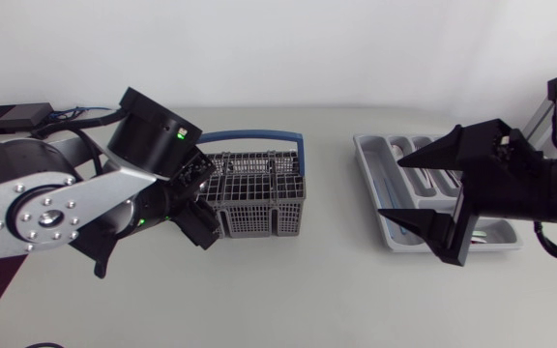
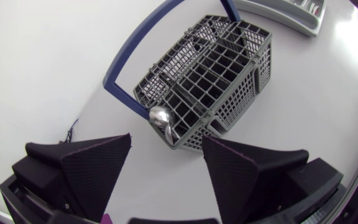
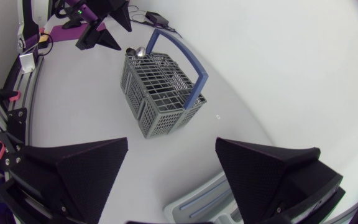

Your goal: Unload the cutlery basket into the drawer organizer.

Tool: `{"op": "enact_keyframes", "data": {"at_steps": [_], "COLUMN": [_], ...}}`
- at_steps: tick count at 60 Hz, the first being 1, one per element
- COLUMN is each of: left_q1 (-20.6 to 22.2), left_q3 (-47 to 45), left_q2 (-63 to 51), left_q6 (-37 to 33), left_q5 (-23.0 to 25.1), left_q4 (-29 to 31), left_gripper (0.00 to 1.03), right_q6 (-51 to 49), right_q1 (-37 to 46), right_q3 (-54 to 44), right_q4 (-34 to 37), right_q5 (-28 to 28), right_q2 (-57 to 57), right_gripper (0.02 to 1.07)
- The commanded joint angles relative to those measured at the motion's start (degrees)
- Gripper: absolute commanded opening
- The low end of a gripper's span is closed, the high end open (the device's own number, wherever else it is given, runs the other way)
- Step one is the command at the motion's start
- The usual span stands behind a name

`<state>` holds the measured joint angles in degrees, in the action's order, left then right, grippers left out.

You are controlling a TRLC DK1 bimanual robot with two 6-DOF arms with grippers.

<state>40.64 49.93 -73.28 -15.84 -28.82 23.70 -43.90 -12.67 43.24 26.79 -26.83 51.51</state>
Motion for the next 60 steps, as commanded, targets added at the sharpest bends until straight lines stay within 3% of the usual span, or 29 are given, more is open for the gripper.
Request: {"op": "enact_keyframes", "data": {"at_steps": [1, 10, 22, 28, 40, 46, 52, 60], "left_q1": [0.49, 0.31, -0.04, -0.83, -2.15, -2.94, -3.11, -3.29], "left_q3": [2.45, 3.86, 4.56, 4.65, 4.91, 5.26, 5.7, 6.32], "left_q2": [-2.13, -4.24, -6.44, -7.32, -9.17, -9.87, -10.92, -11.89], "left_q6": [1.68, 2.65, 3.44, 3.71, 3.62, 3.62, 3.62, 3.62], "left_q5": [-0.54, -0.62, -0.62, -0.62, -0.89, -1.33, -1.33, -1.59], "left_q4": [0.82, 1.87, 2.14, 2.14, 1.87, 1.78, 1.61, 1.08], "left_gripper": [0.91, 0.86, 0.81, 0.72, 0.72, 0.6, 0.59, 0.45], "right_q6": [6.28, 10.59, 13.67, 14.28, 14.98, 15.25, 15.25, 15.16], "right_q1": [-4.74, -11.33, -14.14, -15.37, -17.04, -17.83, -18.27, -19.15], "right_q3": [-2.81, -2.99, -1.94, -1.85, -1.5, -1.58, -1.94, -2.46], "right_q4": [-2.62, -5.6, -8.59, -9.65, -10.7, -10.97, -11.49, -11.76], "right_q5": [2.92, 6.18, 6.18, 6.26, 6.44, 6.7, 7.23, 7.76], "right_q2": [0.17, 2.9, 6.15, 6.94, 8.26, 8.44, 8.35, 8.35], "right_gripper": [1.03, 1.03, 1.03, 1.03, 1.03, 1.03, 1.03, 1.03]}}
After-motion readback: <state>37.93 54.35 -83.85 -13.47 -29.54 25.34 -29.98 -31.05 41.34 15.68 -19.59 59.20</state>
